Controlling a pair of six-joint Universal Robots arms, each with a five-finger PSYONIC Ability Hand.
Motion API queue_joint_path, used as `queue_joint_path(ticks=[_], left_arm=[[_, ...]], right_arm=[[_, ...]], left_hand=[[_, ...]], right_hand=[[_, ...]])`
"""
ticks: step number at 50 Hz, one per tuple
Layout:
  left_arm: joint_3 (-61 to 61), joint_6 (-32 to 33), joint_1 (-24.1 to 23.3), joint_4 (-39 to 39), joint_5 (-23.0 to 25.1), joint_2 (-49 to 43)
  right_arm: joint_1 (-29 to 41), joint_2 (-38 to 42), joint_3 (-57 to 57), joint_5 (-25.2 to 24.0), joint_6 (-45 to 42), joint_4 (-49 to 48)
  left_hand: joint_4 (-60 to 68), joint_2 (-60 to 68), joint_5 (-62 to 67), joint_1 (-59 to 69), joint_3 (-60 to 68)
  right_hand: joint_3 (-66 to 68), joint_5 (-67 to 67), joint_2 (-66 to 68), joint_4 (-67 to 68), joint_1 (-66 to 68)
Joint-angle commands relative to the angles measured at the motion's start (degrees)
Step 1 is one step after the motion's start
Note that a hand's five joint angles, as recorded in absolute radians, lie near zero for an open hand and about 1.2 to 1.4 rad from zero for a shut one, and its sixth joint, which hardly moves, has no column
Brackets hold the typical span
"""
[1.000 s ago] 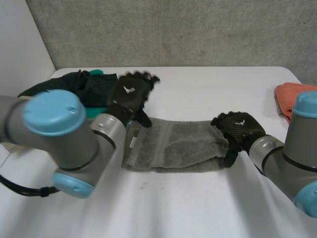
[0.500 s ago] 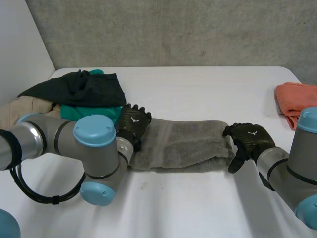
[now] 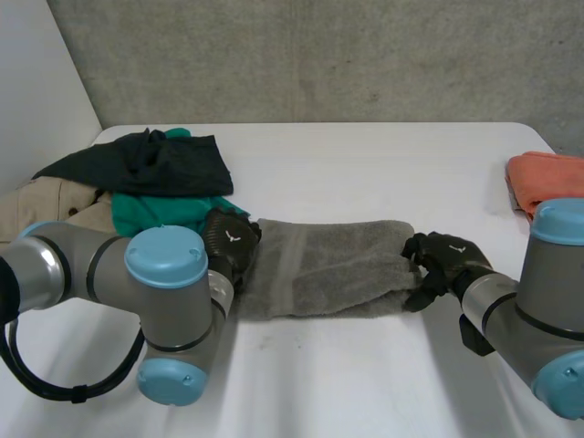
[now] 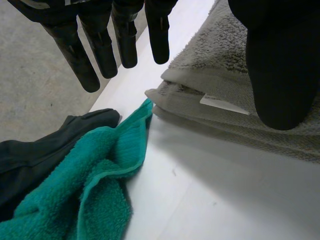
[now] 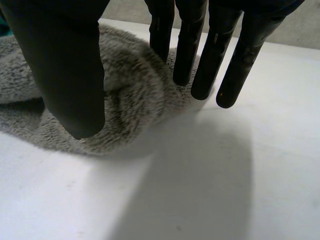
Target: Fold the laundry.
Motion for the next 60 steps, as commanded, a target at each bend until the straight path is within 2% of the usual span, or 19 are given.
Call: queue_joint_path(ticks=[1, 3, 7, 11, 13, 16, 18, 20, 22, 23, 27, 34, 36, 37, 38, 43, 50, 53, 60], left_arm=[[-1.76, -0.39, -0.16, -0.13, -0.82, 3.3], [-2.37, -0.48, -0.42, -0.13, -0.73, 4.97], [-2.99, -0.74, -0.86, -0.22, -0.82, 7.87], [-4.13, -1.01, -0.86, -0.22, -0.73, 11.47], [-4.66, -1.45, -0.86, -0.22, -0.73, 12.88], [-5.63, -2.76, -0.86, -0.31, -0.56, 15.52], [-6.16, -3.55, -0.77, -0.31, -0.47, 16.58], [-6.51, -4.87, -0.51, -0.31, -0.29, 17.9], [-6.6, -6.01, -0.33, -0.31, -0.29, 18.51], [-6.6, -6.19, -0.33, -0.31, -0.21, 18.51], [-6.51, -7.16, -0.16, -0.22, -0.12, 18.6], [-6.25, -7.6, -0.16, -0.05, -0.03, 18.51], [-5.72, -7.69, -0.24, 0.13, -0.03, 18.43], [-5.63, -7.69, -0.25, 0.13, -0.03, 18.43], [-5.46, -7.69, -0.33, 0.22, -0.12, 18.43], [-3.0, -8.56, -0.77, 0.48, -0.12, 17.72], [1.56, -12.6, -1.47, 0.48, 0.06, 16.5], [3.68, -14.54, -2.61, 0.48, 0.67, 15.53], [11.15, -22.18, -5.78, -0.48, 7.35, 9.65]], right_arm=[[1.63, 5.09, -3.04, 0.31, 0.94, -0.46], [1.11, 5.27, -3.13, 0.93, 1.02, -0.46], [0.4, 3.7, -1.9, 1.54, 0.24, -0.99], [-0.91, -3.94, -0.4, 0.75, -3.97, -1.52], [-2.76, -6.49, -0.58, 0.75, -8.44, -1.08], [-5.48, -7.91, -1.37, 0.66, -20.13, -0.99], [-5.49, -7.74, -3.72, 2.06, -29.41, -1.17], [-4.7, -7.39, -5.32, 2.25, -34.46, -0.99], [0.73, -5.81, -8.22, 2.07, -39.05, -1.17], [5.88, -4.32, -10.14, 1.98, -41.06, -1.43], [16.62, 1.29, -15.15, 1.11, -44.23, -2.13], [24.83, 9.04, -14.12, -2.15, -53.89, -1.7], [25.27, 9.67, -13.06, -0.92, -56.19, -2.13], [25.27, 9.49, -12.71, -0.48, -56.11, -2.31], [25.1, 9.23, -12.53, 0.04, -55.58, -2.48], [23.08, 3.79, -11.57, 1.54, -43.47, -4.42], [12.81, -7.01, -8.75, -0.29, -23.27, -3.11], [10.17, -9.83, -9.54, -3.28, -18.42, 1.62], [3.48, -9.06, -17.18, -5.84, -14.63, 14.29]], left_hand=[[2.58, 2.65, 2.61, 2.54, 2.8], [2.58, 2.65, 2.61, 2.54, 2.8], [2.58, 2.65, 2.61, 2.54, 2.8], [-0.59, -0.53, -0.57, -0.64, -0.37], [-1.28, -1.22, -1.26, -1.33, -1.06], [-4.81, -4.75, -4.78, -4.86, -4.59], [-5.83, -5.76, -5.8, -5.87, -5.61], [-5.83, -5.76, -5.8, -5.87, -5.61], [-5.83, -5.76, -5.8, -5.87, -5.61], [-5.99, -5.93, -5.97, -6.04, -5.77], [-6.67, -6.6, -6.64, -6.71, -6.45], [-7.68, -7.61, -7.65, -7.72, -7.46], [-8.01, -7.95, -7.99, -8.06, -7.79], [-8.01, -7.95, -7.99, -8.06, -7.79], [-8.01, -7.95, -7.99, -8.06, -7.79], [-8.02, -7.95, -7.99, -8.06, -7.8], [-7.85, -7.78, -7.82, -7.89, -7.63], [-7.17, -7.11, -7.15, -7.22, -6.96], [-6.16, -6.1, -6.14, -6.21, -5.94]], right_hand=[[12.99, 14.45, 13.02, 13.0, 18.18], [44.47, 45.93, 44.5, 44.48, 49.66], [44.6, 46.06, 44.63, 44.61, 49.79], [44.6, 46.06, 44.63, 44.61, 49.79], [44.6, 46.06, 44.63, 44.61, 49.79], [44.6, 46.06, 44.63, 44.61, 49.79], [44.6, 46.06, 44.63, 44.61, 49.79], [44.6, 46.06, 44.63, 44.61, 49.79], [44.6, 46.06, 44.63, 44.61, 49.79], [44.6, 46.06, 44.63, 44.61, 49.79], [44.6, 46.06, 44.63, 44.61, 49.79], [44.6, 46.06, 44.63, 44.61, 49.79], [0.96, 2.42, 0.99, 0.97, 6.15], [-15.73, -14.27, -15.7, -15.72, -10.54], [-25.22, -23.76, -25.19, -25.21, -20.03], [-25.4, -23.94, -25.37, -25.39, -20.21], [-25.4, -23.94, -25.37, -25.39, -20.21], [-25.4, -23.94, -25.37, -25.39, -20.21], [-25.4, -23.94, -25.37, -25.39, -20.21]])
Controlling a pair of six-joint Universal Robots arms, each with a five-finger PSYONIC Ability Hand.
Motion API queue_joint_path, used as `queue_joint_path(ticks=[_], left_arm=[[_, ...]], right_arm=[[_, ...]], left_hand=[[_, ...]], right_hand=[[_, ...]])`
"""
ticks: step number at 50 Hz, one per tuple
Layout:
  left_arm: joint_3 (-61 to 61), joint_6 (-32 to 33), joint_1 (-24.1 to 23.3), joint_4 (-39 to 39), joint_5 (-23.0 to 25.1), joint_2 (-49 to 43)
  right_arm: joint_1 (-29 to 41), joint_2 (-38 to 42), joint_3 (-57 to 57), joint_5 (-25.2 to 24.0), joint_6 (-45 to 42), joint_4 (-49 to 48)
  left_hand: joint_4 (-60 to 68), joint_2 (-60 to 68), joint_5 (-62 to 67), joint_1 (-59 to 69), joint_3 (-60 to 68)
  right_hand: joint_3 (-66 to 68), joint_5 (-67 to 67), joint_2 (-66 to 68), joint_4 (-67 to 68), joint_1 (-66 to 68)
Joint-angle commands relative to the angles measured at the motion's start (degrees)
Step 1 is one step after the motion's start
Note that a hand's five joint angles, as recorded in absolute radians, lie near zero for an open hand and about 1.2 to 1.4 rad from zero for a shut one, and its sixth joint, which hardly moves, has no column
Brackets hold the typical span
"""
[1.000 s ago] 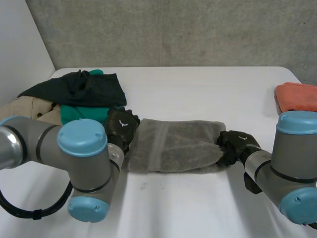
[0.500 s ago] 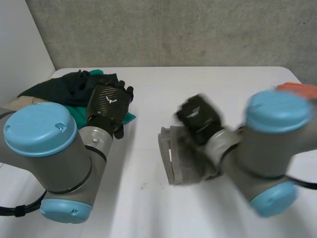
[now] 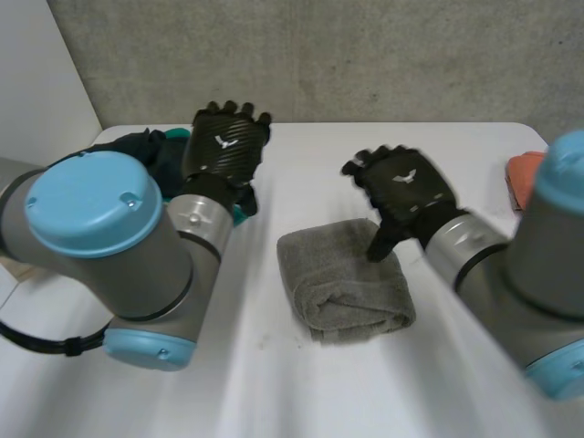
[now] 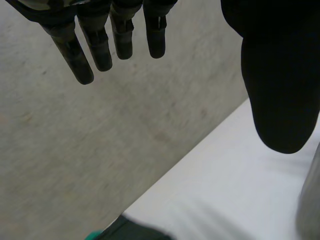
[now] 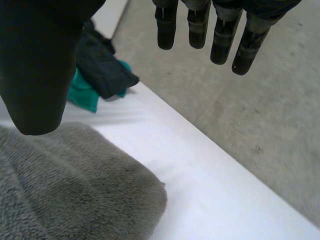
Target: Fold the laundry.
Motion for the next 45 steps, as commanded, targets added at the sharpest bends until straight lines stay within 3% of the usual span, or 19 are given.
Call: queue_joint_path(ticks=[1, 8, 16, 24, 31, 35, 39, 45], left_arm=[[7.47, -7.6, -2.94, -1.16, 6.03, -6.03], [17.49, -10.77, -6.02, -10.56, 6.3, -17.62], [19.16, -10.42, -6.37, -18.39, 1.21, -22.91], [17.14, -6.65, -6.2, -19.36, -1.17, -22.56], [16.88, -1.54, -6.64, -19.18, -0.91, -19.93], [16.88, -1.46, -6.64, -18.74, -0.21, -16.59], [16.88, -1.54, -6.37, -18.04, 3.56, -11.76], [16.53, -1.81, -4.36, -17.51, 14.54, -4.28]], right_arm=[[-7.8, 1.92, -9.19, -3.97, 6.59, 15.01], [-7.9, 12.74, -14.66, -4.85, 8.01, 16.61], [-7.81, 21.8, -15.02, -11.71, 7.22, 16.52], [-7.72, 24.01, -13.43, -9.61, -4.54, 15.38], [-7.37, 21.99, -12.21, -6.18, -6.4, 12.49], [-7.37, 16.73, -8.87, -5.91, -6.05, 7.83], [-7.89, 7.95, -2.12, -6.17, -4.3, 2.57], [-7.1, -0.68, 9.23, -6.62, -4.73, -3.16]], left_hand=[[0.2, 0.28, 0.47, -1.55, -0.25], [0.37, 0.45, 0.64, -1.39, -0.09], [0.54, 0.61, 0.8, -1.22, 0.08], [0.54, 0.61, 0.8, -1.22, 0.08], [-0.3, -0.23, -0.04, -2.06, -0.76], [-0.64, -0.56, -0.37, -2.4, -1.1], [-0.81, -0.73, -0.54, -2.56, -1.26], [-0.31, -0.23, -0.04, -2.06, -0.76]], right_hand=[[-2.14, -3.77, -2.43, -3.44, -1.26], [-2.14, -3.77, -2.43, -3.44, -1.26], [-2.14, -3.77, -2.43, -3.44, -1.26], [-2.14, -3.77, -2.43, -3.44, -1.26], [-2.14, -3.77, -2.43, -3.44, -1.26], [-2.14, -3.77, -2.43, -3.44, -1.26], [-2.14, -3.77, -2.43, -3.44, -1.26], [-2.14, -3.77, -2.43, -3.44, -1.26]])
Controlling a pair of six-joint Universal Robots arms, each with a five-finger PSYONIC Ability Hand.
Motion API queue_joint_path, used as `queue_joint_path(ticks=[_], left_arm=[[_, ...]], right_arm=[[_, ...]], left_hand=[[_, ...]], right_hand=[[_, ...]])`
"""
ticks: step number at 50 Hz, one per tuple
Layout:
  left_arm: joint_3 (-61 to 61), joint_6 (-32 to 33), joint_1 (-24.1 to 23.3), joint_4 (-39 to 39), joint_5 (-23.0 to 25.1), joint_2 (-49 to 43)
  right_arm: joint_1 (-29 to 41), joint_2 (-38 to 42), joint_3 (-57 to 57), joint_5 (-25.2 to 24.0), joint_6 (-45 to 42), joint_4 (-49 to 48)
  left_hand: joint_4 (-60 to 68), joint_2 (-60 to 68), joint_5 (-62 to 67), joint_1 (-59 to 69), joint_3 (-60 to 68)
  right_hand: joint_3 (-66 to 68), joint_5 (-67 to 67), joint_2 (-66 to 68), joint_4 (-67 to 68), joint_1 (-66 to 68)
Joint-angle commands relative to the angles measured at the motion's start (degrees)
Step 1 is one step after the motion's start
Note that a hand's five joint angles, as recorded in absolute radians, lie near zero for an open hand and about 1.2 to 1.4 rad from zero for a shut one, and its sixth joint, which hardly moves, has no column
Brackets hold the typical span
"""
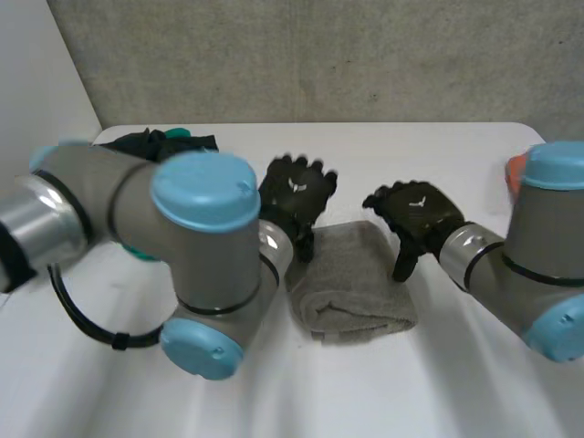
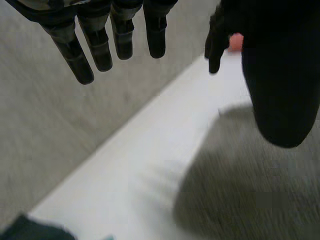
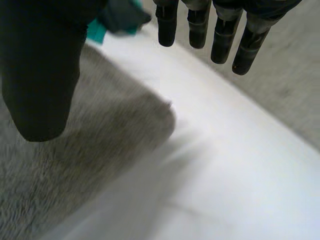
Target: Fold the laundry.
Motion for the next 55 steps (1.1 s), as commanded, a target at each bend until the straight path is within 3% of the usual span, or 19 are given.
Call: queue_joint_path(ticks=[1, 6, 10, 13, 18, 35, 55], left_arm=[[-0.41, -0.54, 2.53, 0.61, 12.99, 9.36], [-1.99, -0.8, 5.34, 0.17, 26.32, 13.05], [-2.87, -1.59, 6.66, -0.87, 34.07, 15.34], [-2.87, -2.64, 7.28, -1.76, 36.11, 15.87], [-2.87, -4.32, 7.54, -1.76, 36.29, 15.53], [-3.57, -4.32, 7.37, -1.94, 36.47, 14.99], [-4.27, -4.32, 7.37, -1.94, 36.56, 15.61]], right_arm=[[0.62, -12.16, 15.21, -0.83, 0.33, -8.21], [0.54, -12.6, 26.19, -2.14, -0.54, -16.01], [0.53, -11.64, 30.94, -3.99, -0.63, -23.31], [0.53, -9.18, 31.92, -3.91, -0.72, -26.67], [1.32, -3.56, 31.66, -3.91, -1.07, -31.76], [3.0, 2.6, 25.78, -3.38, -5.12, -36.7], [2.91, 7.44, 15.58, -4.17, -4.33, -35.82]], left_hand=[[-0.14, -0.06, 0.13, -1.89, -0.59], [0.2, 0.28, 0.47, -1.56, -0.26], [0.37, 0.44, 0.64, -1.39, -0.09], [1.2, 1.28, 1.48, -0.55, 0.75], [1.21, 1.29, 1.48, -0.54, 0.76], [1.21, 1.29, 1.48, -0.54, 0.76], [1.21, 1.29, 1.48, -0.54, 0.76]], right_hand=[[-1.77, -3.21, -2.43, -3.44, 0.53], [-1.77, -3.21, -2.43, -3.44, 0.53], [-1.77, -3.21, -2.43, -3.44, 0.53], [-1.77, -3.21, -2.43, -3.44, 0.53], [-1.77, -3.21, -2.43, -3.44, 0.53], [-0.7, -2.13, -1.36, -2.36, 1.61], [44.72, 43.28, 44.06, 43.06, 47.03]])
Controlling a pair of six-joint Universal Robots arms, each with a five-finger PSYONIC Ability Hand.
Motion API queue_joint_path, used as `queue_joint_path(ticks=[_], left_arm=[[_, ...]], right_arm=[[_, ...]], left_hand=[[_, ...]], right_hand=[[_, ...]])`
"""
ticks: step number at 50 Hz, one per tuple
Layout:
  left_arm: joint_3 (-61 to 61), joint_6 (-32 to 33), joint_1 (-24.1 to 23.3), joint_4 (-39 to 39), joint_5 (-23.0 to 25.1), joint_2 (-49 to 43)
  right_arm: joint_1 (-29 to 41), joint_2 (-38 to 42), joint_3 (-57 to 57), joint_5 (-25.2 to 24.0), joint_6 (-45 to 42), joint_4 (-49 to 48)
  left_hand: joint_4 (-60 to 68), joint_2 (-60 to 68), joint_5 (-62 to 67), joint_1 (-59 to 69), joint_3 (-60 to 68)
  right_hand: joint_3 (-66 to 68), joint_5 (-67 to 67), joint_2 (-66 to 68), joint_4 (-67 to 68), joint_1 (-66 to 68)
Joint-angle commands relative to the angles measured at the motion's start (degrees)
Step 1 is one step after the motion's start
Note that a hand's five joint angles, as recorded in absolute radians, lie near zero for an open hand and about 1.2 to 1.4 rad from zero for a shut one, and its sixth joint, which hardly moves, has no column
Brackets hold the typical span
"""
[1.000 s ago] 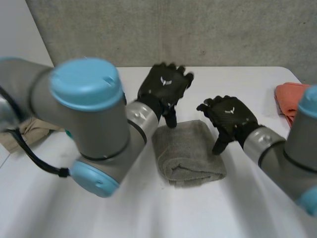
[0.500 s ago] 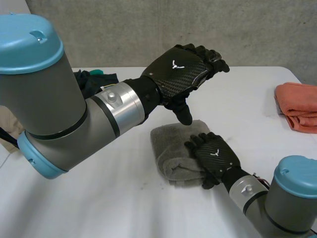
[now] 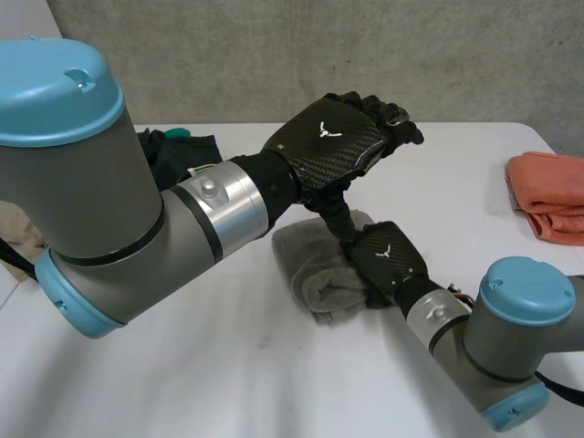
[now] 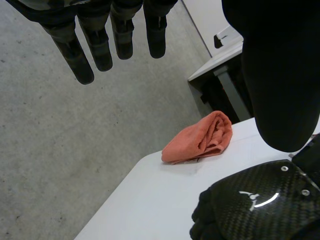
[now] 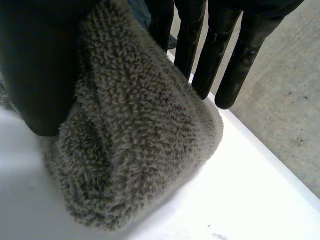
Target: Fold the laundry.
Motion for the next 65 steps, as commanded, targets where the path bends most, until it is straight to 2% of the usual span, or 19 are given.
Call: queue_joint_path(ticks=[1, 7, 13, 17, 23, 24, 28, 35, 39, 45, 50, 54, 59, 61, 65], left_arm=[[0.02, -0.01, 0.23, 0.05, -0.02, 0.1], [0.02, -0.01, 0.58, 0.05, -0.1, 0.19], [0.02, -0.01, 1.64, 0.05, -0.1, 0.27], [0.02, -0.01, 1.99, 0.05, -0.02, 0.19], [0.02, -0.01, 2.61, 0.05, -0.1, 0.1], [0.02, -0.01, 2.61, 0.05, -0.1, 0.1], [0.11, -0.01, 2.7, 0.05, -0.19, -0.08], [0.63, -0.09, 2.7, 0.31, -0.19, -0.52], [0.9, -0.09, 2.7, 0.31, -0.1, -0.6], [0.9, -0.18, 2.78, 0.4, -0.02, 0.18], [0.81, -0.18, 2.7, 0.4, 0.25, 0.27], [0.46, -0.09, 2.7, 0.4, 0.25, 0.27], [0.02, -0.09, 2.61, 0.4, 0.16, 0.19], [-0.24, -0.09, 2.61, 0.31, 0.07, 0.19], [-0.86, -0.01, 2.61, 0.4, -0.02, 0.19]], right_arm=[[-0.19, 0.7, -3.5, -0.06, 0.61, 0.13], [-0.71, 2.19, -6.65, -1.11, 0.87, 0.48], [-1.07, 2.9, -9.56, -2.78, 1.84, 5.3], [-5.98, 2.02, -10.62, -3.93, 2.1, 8.56], [-15.74, 0.44, -12.99, -10.95, 1.4, 10.94], [-17.66, 0.44, -14.73, -12.7, 1.31, 11.63], [-20.4, 0.97, -20.0, -14.65, 1.4, 14.09], [-20.93, 3.95, -35.63, -13.69, 3.76, 13.93], [-22.25, 5.97, -44.53, -12.19, 8.68, 10.95], [-29.01, 11.06, -54.55, -12.8, 20.81, 1.46], [-34.63, 15.63, -56.76, -14.47, 23.19, -2.67], [-38.59, 19.77, -56.5, -16.49, 24.69, -6.98], [-43.86, 26.27, -52.21, -24.12, 27.59, -15.14], [-45.97, 27.24, -49.14, -26.76, 27.59, -18.31], [-47.82, 26.9, -44.03, -28.97, 27.59, -22.54]], left_hand=[[1.21, 1.29, 1.49, -0.54, 0.76], [1.21, 1.29, 1.49, -0.54, 0.76], [1.21, 1.29, 1.49, -0.54, 0.76], [1.21, 1.29, 1.49, -0.54, 0.76], [1.21, 1.29, 1.49, -0.54, 0.76], [1.21, 1.29, 1.49, -0.54, 0.76], [1.21, 1.29, 1.49, -0.54, 0.76], [1.21, 1.29, 1.49, -0.54, 0.76], [1.21, 1.29, 1.49, -0.54, 0.76], [1.04, 1.12, 1.32, -0.71, 0.59], [1.04, 1.12, 1.32, -0.71, 0.59], [1.04, 1.12, 1.32, -0.71, 0.59], [1.04, 1.12, 1.32, -0.71, 0.59], [1.04, 1.12, 1.32, -0.71, 0.59], [1.04, 1.12, 1.32, -0.71, 0.59]], right_hand=[[22.2, 25.87, 22.05, 22.3, 28.44], [43.31, 46.98, 43.16, 43.41, 49.54], [43.36, 47.03, 43.21, 43.46, 49.59], [43.36, 47.03, 43.21, 43.46, 49.59], [43.36, 47.03, 43.21, 43.46, 49.59], [43.36, 47.03, 43.21, 43.46, 49.59], [43.36, 47.03, 43.21, 43.46, 49.59], [43.36, 47.03, 43.21, 43.46, 49.59], [43.36, 47.03, 43.21, 43.46, 49.59], [43.36, 47.03, 43.21, 43.46, 49.59], [43.36, 47.03, 43.21, 43.46, 49.59], [43.36, 47.03, 43.21, 43.46, 49.59], [43.36, 47.03, 43.21, 43.46, 49.59], [43.36, 47.03, 43.21, 43.46, 49.59], [43.36, 47.03, 43.21, 43.46, 49.59]])
